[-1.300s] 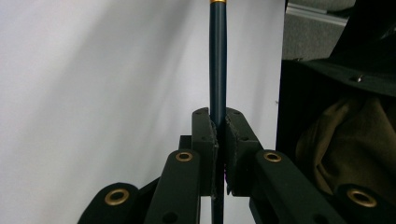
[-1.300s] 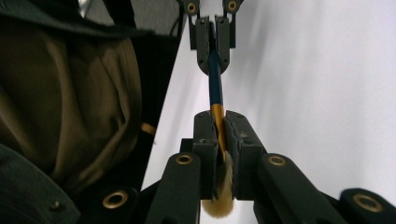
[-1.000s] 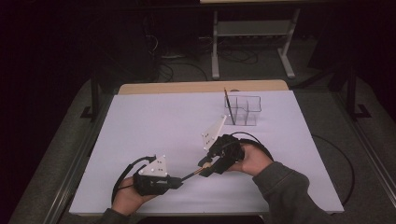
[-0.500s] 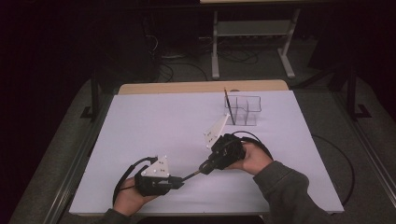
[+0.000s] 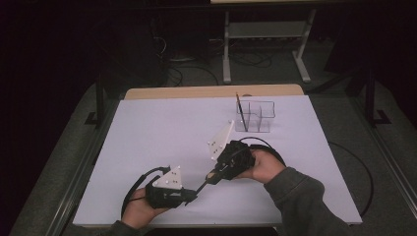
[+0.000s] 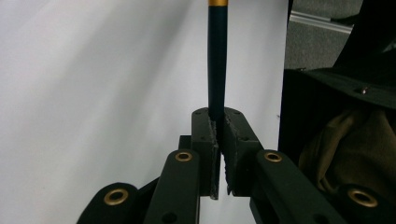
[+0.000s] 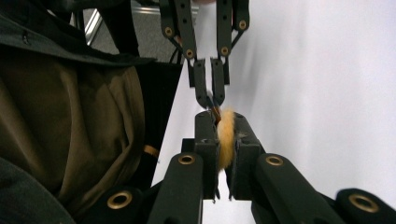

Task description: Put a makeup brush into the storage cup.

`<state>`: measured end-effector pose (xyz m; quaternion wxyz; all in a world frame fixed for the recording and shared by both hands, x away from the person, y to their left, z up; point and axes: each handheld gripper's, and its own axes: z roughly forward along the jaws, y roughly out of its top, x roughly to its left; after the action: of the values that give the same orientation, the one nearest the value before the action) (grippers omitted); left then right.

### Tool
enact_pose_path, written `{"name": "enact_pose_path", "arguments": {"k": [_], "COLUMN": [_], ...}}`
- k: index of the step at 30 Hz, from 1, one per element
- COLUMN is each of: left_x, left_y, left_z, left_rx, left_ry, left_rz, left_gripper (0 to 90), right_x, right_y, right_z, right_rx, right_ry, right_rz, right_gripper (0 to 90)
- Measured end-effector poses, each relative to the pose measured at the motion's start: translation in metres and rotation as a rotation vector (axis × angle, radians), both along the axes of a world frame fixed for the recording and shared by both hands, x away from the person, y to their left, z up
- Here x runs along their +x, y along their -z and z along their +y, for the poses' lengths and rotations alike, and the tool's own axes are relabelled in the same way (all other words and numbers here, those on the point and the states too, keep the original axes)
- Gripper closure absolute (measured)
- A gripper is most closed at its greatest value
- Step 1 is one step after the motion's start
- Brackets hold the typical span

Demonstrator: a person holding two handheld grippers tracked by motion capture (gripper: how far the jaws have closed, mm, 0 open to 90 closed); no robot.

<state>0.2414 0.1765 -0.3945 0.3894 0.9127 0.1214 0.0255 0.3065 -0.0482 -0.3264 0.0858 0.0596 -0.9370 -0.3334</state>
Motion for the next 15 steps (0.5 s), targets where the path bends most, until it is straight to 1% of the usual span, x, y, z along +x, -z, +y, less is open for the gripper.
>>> {"name": "enact_pose_path", "arguments": {"k": [1, 2, 3, 4, 5, 6, 7, 8, 9, 10, 12, 15], "left_x": [0.0, 0.0, 0.001, 0.002, 0.002, 0.003, 0.003, 0.004, 0.004, 0.005, 0.005, 0.006], "left_y": [0.0, 0.0, -0.001, -0.001, -0.001, -0.002, -0.002, -0.003, -0.003, -0.003, -0.003, -0.004], "left_z": [0.0, 0.001, 0.001, 0.002, 0.002, 0.003, 0.003, 0.004, 0.004, 0.004, 0.003, 0.001], "left_rx": [-0.01, -0.026, -0.032, -0.045, -0.053, -0.07, -0.086, -0.083, -0.092, -0.101, -0.106, -0.14], "left_ry": [-0.006, -0.015, -0.017, -0.026, -0.03, -0.037, -0.042, -0.039, -0.048, -0.048, -0.052, -0.07], "left_rz": [0.001, 0.008, 0.009, 0.009, 0.004, 0.005, 0.011, 0.008, 0.016, 0.011, 0.011, 0.017], "left_gripper": [83.9, 84.1, 84.2, 84.2, 84.3, 84.3, 84.3, 84.3, 84.3, 84.3, 84.3, 84.3], "right_x": [0.0, -0.001, -0.001, -0.002, -0.001, -0.001, -0.002, -0.002, -0.002, -0.002, -0.003, -0.003], "right_y": [-0.001, -0.001, -0.002, -0.003, -0.003, -0.003, 0.0, 0.001, 0.004, 0.006, 0.012, 0.017], "right_z": [0.0, 0.0, -0.002, -0.003, -0.006, -0.008, -0.011, -0.012, -0.013, -0.014, -0.016, -0.017], "right_rx": [0.009, 0.017, 0.042, 0.057, 0.1, 0.12, 0.154, 0.164, 0.175, 0.182, 0.209, 0.236], "right_ry": [0.002, 0.006, 0.014, 0.034, 0.058, 0.065, 0.086, 0.097, 0.102, 0.116, 0.137, 0.159], "right_rz": [-0.009, -0.006, -0.006, 0.002, 0.005, 0.016, -0.002, 0.006, 0.008, 0.01, 0.013, 0.017], "right_gripper": [83.7, 83.0, 81.8, 75.0, 71.9, 68.7, 64.1, 63.5, 61.6, 61.2, 61.6, 63.1]}}
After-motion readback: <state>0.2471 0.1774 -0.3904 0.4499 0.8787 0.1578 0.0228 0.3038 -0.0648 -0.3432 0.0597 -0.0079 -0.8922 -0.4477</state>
